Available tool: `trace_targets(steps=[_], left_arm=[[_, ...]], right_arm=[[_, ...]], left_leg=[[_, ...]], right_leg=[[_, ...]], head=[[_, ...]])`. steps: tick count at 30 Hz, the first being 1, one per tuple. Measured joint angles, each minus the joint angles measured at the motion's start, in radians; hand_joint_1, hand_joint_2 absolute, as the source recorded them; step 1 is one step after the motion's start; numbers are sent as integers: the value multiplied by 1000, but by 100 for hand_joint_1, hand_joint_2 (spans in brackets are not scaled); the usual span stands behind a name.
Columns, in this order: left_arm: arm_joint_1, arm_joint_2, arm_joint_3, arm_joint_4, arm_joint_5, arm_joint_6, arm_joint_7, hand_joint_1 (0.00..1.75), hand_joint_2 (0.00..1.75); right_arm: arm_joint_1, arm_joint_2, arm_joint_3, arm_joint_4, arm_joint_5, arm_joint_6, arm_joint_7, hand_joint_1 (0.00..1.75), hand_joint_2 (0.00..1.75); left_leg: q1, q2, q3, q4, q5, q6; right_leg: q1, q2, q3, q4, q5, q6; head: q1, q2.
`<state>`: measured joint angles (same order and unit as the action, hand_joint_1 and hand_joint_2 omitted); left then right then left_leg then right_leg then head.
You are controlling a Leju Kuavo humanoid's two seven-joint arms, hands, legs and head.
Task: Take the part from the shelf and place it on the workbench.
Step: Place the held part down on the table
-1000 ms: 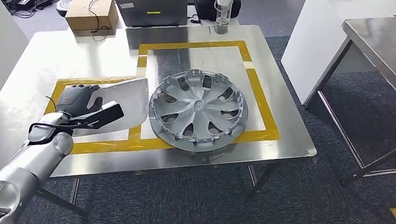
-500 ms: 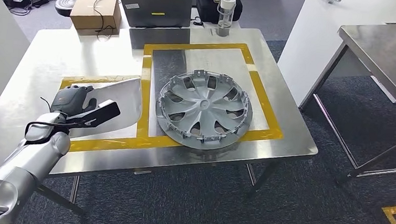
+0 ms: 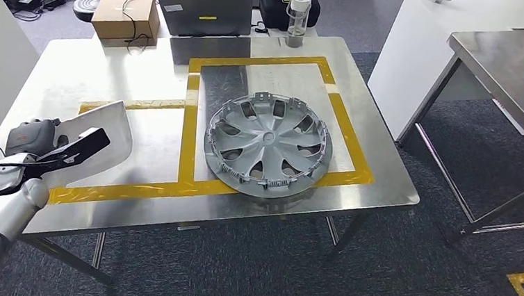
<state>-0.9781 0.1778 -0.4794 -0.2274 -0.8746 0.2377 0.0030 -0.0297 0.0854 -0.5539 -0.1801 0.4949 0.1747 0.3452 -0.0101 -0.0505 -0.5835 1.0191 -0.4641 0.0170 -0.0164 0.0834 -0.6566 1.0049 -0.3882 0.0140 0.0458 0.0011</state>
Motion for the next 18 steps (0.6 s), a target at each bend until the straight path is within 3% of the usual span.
trace_targets(steps=[9,13,14,18], left_arm=[[8,33,25,3,6,24,-19,175,175],[10,38,28,3,6,26,-21,0,175],[11,39,28,3,6,28,-21,0,175],[11,40,30,3,0,48,-27,0,0]], right_arm=[[0,-3,0,0,9,1,0,0,0],[-1,-3,0,0,9,1,0,0,0],[-1,-3,0,0,9,1,0,0,0],[-1,-3,0,0,14,4,0,0,0]], left_leg=[[0,0,0,0,0,0],[0,-1,0,0,0,0],[0,-1,0,0,0,0],[0,-1,0,0,0,0]], right_leg=[[-1,0,0,0,0,0],[0,-1,0,0,0,0],[0,-1,0,0,0,0],[0,-1,0,0,0,0]], head=[[0,0],[0,0],[0,0],[0,0]])
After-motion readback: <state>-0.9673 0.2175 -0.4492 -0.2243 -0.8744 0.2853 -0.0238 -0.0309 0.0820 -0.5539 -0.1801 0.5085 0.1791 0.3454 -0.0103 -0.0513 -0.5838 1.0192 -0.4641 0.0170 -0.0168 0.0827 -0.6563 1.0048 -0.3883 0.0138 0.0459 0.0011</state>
